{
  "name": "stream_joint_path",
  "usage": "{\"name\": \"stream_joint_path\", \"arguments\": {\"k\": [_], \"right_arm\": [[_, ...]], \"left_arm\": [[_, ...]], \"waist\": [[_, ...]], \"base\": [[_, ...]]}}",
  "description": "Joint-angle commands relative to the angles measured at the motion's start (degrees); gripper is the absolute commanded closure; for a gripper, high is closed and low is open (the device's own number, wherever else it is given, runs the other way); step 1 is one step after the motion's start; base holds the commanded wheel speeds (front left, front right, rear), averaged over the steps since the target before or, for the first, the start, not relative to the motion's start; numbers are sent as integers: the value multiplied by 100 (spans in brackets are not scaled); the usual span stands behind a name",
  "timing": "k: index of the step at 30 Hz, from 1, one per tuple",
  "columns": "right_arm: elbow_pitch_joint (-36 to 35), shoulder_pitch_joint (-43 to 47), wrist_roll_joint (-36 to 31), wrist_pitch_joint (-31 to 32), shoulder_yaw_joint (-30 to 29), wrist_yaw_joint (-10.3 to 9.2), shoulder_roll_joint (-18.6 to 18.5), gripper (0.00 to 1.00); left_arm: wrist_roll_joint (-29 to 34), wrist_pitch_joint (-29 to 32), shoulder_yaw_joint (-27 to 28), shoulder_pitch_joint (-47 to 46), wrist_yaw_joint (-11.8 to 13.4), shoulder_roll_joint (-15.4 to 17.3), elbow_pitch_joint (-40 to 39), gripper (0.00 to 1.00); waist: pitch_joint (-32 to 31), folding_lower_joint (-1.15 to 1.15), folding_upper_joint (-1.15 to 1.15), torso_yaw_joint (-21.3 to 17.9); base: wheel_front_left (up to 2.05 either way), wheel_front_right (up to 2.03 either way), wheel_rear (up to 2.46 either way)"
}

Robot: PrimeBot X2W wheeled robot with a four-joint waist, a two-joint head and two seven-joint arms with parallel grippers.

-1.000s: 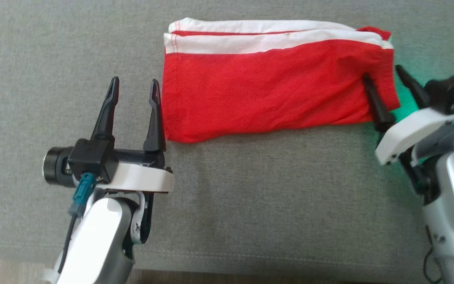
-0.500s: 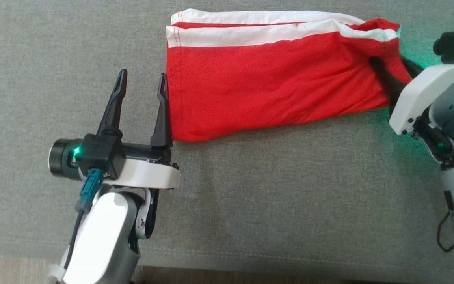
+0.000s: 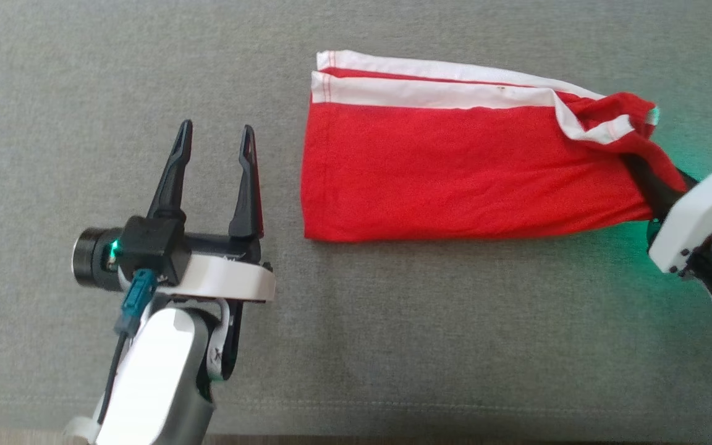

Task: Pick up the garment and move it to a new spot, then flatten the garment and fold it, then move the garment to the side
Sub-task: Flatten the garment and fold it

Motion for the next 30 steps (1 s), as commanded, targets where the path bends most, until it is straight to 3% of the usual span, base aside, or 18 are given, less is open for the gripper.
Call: {"name": "stream_joint_path", "arguments": {"k": [1, 7, 12, 16, 22, 30], "right_arm": [[-270, 32, 138, -105, -25, 37, -113, 100], [-699, -45, 1398, 57, 59, 37, 147, 100], [-801, -323, 2592, 644, 156, 37, 665, 100], [-508, -651, 3109, 872, 303, 37, 1267, 100], [448, -1185, 2857, 597, 663, 37, 1957, 100], [1408, -1565, 2525, -255, 1424, 37, 2249, 100]], "left_arm": [[64, -29, 235, 4, -21, 79, -159, 0], [73, -29, 231, 46, -62, 80, -120, 0], [56, -29, 213, 57, -88, 61, -60, 0], [30, -29, 206, 91, -94, 24, -58, 0], [15, -29, 161, 89, -119, -65, -38, 0], [26, -29, 168, 75, -154, -156, -23, 0]], "waist": [[-59, 0, 0, -64], [-172, 0, 0, -163], [-285, 0, 0, -115], [-316, 0, 0, 11], [-239, 0, 0, 294], [-153, 0, 0, 496]], "base": [[0, 0, 0], [0, 0, 0], [0, 0, 0], [0, 0, 0], [0, 0, 0], [0, 0, 0]]}}
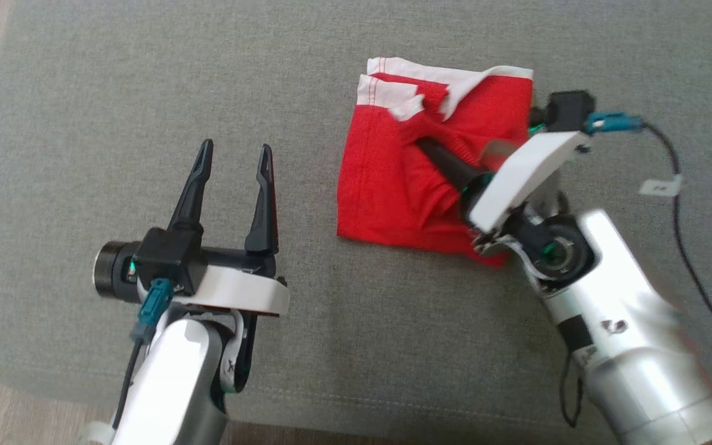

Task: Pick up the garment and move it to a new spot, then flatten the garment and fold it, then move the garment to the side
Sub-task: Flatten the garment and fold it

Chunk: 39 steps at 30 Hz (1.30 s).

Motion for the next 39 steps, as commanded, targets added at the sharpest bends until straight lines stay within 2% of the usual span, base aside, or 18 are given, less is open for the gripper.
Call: {"name": "stream_joint_path", "arguments": {"k": [1, 4, 5, 6, 7, 12, 15, 16, 19, 22, 25, 31, 35, 39], "right_arm": [[-129, -175, -16, -166, 188, 37, 158, 100], [48, -285, 0, -544, 451, 37, 173, 100], [108, -327, -13, -675, 543, 37, 176, 55], [153, -367, -9, -822, 624, 37, 178, 17], [182, -410, -17, -969, 719, 37, 179, 0], [126, -622, -339, -1851, 1348, 37, 155, 0], [22, -706, -687, -2467, 1739, 37, -31, 0], [22, -706, -687, -2467, 1739, 37, -31, 0], [-30, -799, -1248, -3142, 2021, 37, -393, 0], [0, -774, -1836, -3710, 1998, 37, -729, 0], [-61, -536, -2278, -3953, 1582, 37, -1006, 0], [-527, 469, -3106, -4057, 242, 37, -1345, 0], [-1035, 1300, -3618, -4062, -650, 37, -1333, 0], [-1637, 2029, -4049, -3887, -1247, 37, -1151, 0]], "left_arm": [[31, -30, 204, -108, -8, 39, -152, 0], [52, -30, 206, -125, -24, 14, -136, 0], [55, -30, 208, -134, -36, 9, -128, 0], [59, -30, 208, -145, -49, 3, -120, 0], [66, -30, 208, -155, -59, -4, -112, 0], [99, -30, 221, -180, -80, -34, -94, 0], [108, -30, 255, -168, -92, -40, -79, 0], [108, -30, 255, -168, -92, -40, -79, 0], [116, -30, 286, -139, -97, -47, -59, 0], [119, -30, 329, -82, -91, -46, -38, 0], [123, -30, 372, -20, -78, -38, -20, 0], [113, -30, 505, 97, -39, 52, 0, 0], [98, -30, 570, 181, -21, 124, 6, 0], [50, -30, 652, 304, -11, 222, 18, 0]], "waist": [[16, 0, 0, 13], [32, 0, 0, 11], [39, 0, 0, 7], [46, 0, 0, 5], [53, 0, 0, 2], [66, 0, 0, -34], [46, 0, 0, -72], [46, 0, 0, -72], [9, 0, 0, -128], [-66, 0, 0, -215], [-148, 0, 0, -313], [-325, 0, 0, -552], [-464, 0, 0, -698], [-632, 0, 0, -833]], "base": [[0, 0, 0], [0, 0, 0], [0, 0, 0], [0, 0, 0], [0, 0, 0], [0, 0, 0], [0, 0, 0], [0, 0, 0], [0, 0, 0], [0, 0, 0], [0, 0, 0], [0, 0, 0], [0, 0, 0], [0, 0, 0]]}}
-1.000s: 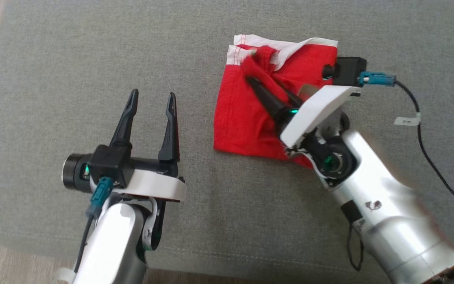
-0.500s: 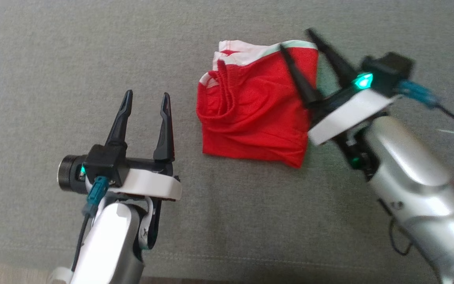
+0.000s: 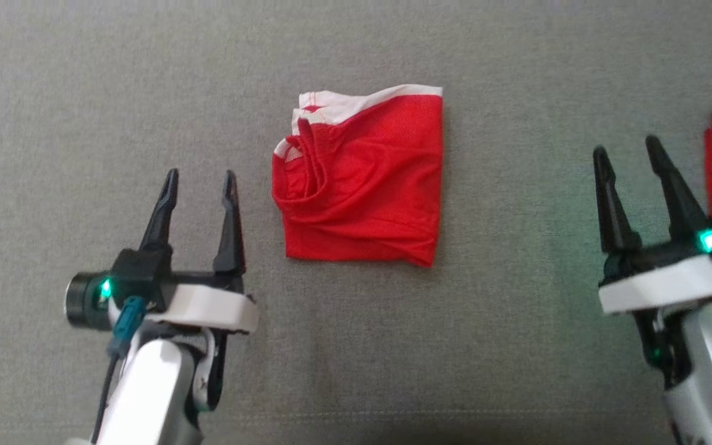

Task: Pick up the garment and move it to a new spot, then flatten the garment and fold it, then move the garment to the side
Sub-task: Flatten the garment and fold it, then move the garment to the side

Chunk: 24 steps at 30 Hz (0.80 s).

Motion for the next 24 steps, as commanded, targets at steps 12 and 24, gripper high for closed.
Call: {"name": "stream_joint_path", "arguments": {"k": [12, 24], "right_arm": [[-1653, 1481, -654, 841, -584, 37, 723, 0], [-1992, 2073, -819, 1184, -760, 37, 993, 0]], "left_arm": [[-202, 134, 417, 621, 141, 379, -205, 0], [-263, 344, 399, 1106, 250, 487, -324, 0]], "waist": [[-818, 0, 0, -304], [-1334, 0, 0, -356]], "base": [[0, 0, 0], [0, 0, 0]]}}
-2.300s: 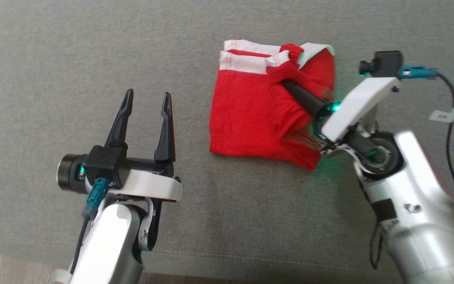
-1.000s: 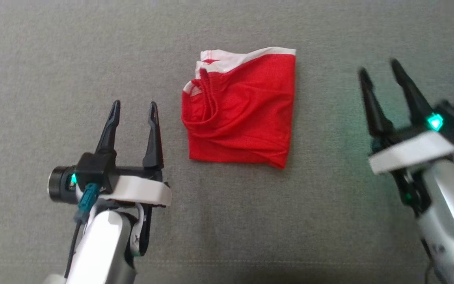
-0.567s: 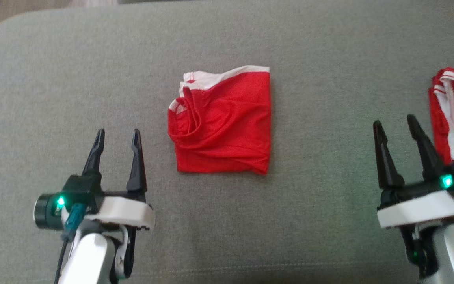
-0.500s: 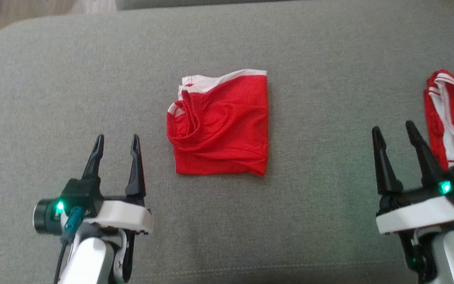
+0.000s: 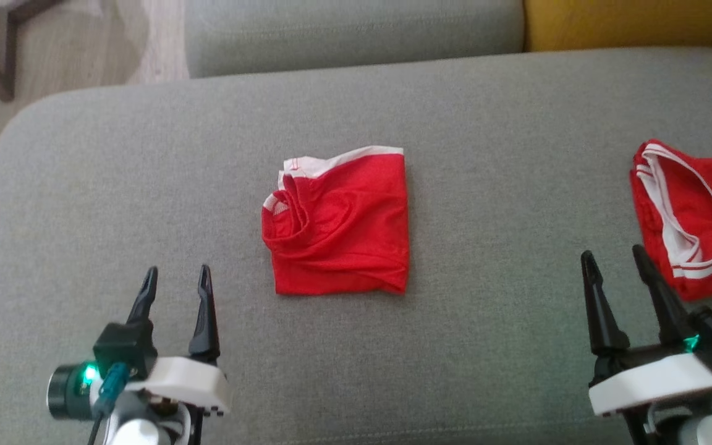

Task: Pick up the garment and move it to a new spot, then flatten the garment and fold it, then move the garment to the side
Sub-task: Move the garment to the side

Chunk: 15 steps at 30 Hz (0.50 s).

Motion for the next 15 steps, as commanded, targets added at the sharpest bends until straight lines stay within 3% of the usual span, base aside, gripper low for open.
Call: {"name": "stream_joint_path", "arguments": {"k": [1, 15], "right_arm": [[-237, -108, -41, 0, 103, 37, -32, 0], [-331, 29, -92, 249, 65, 37, 80, 0]], "left_arm": [[-26, 3, 236, -159, 36, 95, -215, 0], [-55, 117, 214, -15, 117, 183, -300, 0]], "waist": [[-55, 0, -1, -13], [-195, 0, -1, -28]], "base": [[0, 0, 0], [0, 0, 0]]}}
